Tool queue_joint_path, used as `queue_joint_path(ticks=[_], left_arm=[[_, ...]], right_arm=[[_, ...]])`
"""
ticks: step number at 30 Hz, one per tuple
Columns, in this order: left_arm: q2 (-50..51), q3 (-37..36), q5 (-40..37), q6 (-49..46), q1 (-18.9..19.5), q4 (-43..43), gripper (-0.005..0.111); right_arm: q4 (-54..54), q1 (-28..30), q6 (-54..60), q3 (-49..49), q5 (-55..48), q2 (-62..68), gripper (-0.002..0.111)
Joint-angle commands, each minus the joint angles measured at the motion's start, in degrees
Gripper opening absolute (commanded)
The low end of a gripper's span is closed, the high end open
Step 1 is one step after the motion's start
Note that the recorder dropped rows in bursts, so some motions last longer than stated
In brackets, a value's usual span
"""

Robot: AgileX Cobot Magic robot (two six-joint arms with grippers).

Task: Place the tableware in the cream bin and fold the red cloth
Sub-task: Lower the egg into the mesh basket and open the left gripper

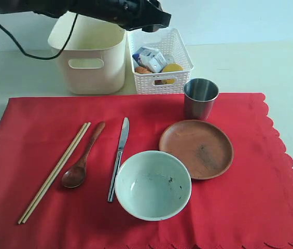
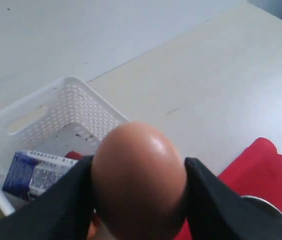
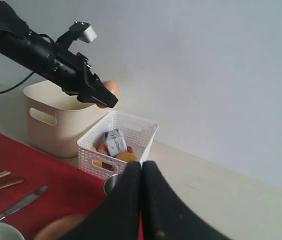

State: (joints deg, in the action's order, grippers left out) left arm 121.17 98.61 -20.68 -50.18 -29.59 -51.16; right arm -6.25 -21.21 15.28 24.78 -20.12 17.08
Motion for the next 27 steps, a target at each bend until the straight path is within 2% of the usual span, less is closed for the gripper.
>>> queue_joint_path(ticks=[1,5,19,23,27], left_arm=[[5.8,6.6,0.3,-1.2,-0.3,-0.8,0.000],[9.6,9.1,0.2,-1.2,-0.3,-0.8,0.000],[14.0,9.3,-1.5,-1.2,-0.3,-0.5,0.002],[14.9,9.3,-2.3,-1.2,-0.3,-0.4,0.018],[15.0,9.3,-2.3,-1.1,-0.3,-0.4,0.041]], right_arm=[[0.4,0.2,-0.3,-0.4,0.1,1.2,0.000],[0.4,0.2,-0.3,-0.4,0.1,2.0,0.000],[0.7,0.2,-0.3,-0.4,0.1,2.4,0.000],[0.7,0.2,-0.3,-0.4,0.1,2.4,0.000],[0.7,0.2,-0.3,-0.4,0.1,2.4,0.000]])
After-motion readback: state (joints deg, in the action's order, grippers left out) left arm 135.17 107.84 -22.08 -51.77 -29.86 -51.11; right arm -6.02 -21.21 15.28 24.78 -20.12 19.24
